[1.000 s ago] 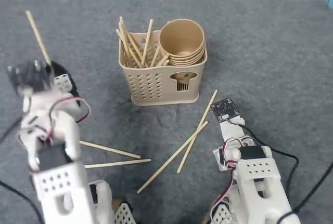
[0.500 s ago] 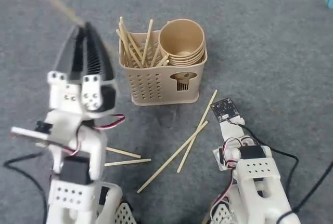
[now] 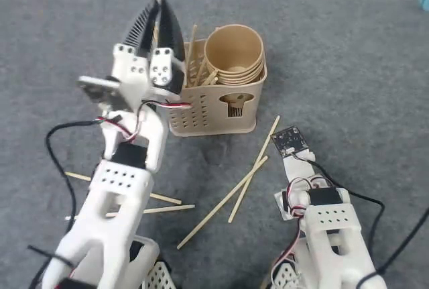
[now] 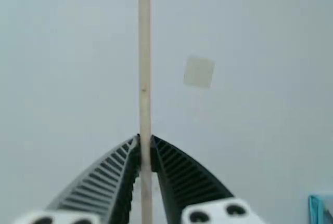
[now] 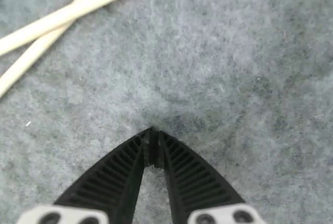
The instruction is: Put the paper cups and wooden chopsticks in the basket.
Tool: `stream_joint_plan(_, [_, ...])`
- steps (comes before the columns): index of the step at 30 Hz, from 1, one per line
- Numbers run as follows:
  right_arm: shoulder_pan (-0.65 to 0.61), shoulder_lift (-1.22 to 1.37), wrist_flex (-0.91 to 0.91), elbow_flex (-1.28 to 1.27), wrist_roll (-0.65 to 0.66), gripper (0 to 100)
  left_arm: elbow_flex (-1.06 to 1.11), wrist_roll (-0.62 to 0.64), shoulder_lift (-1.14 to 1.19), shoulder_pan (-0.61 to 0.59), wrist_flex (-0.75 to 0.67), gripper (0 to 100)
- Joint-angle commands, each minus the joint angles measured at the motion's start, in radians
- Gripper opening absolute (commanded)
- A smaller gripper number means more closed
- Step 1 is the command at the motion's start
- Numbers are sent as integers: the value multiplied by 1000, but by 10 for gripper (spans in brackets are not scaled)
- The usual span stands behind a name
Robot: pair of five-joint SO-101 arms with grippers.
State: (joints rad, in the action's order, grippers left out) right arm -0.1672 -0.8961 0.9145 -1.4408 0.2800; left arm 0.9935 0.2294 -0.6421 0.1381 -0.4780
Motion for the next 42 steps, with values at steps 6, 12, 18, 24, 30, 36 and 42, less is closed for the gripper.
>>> stream_joint_plan(6, [-8, -12, 8, 11, 12, 8, 97, 14, 32, 2, -41, 45])
stream_joint_plan(12, [-8, -12, 8, 11, 55, 8, 91, 17, 25, -52, 9, 205])
stream_joint_plan(18, [-8, -12, 8, 11, 55, 8, 67, 17, -43, -124, 173, 179])
stream_joint_plan(24, [-8, -12, 7, 11, 52, 8, 71, 14, -295, -204, 382, 58])
stream_joint_plan(30, [-8, -12, -12, 11, 52, 8, 71, 15, -631, -245, 747, 13])
stream_joint_plan(36, [-8, -12, -12, 11, 51, 8, 76, 15, -852, -417, 1042, 13])
stream_joint_plan(42, [30, -12, -24, 18, -54, 8, 269, 15, -825, -658, 1129, 13])
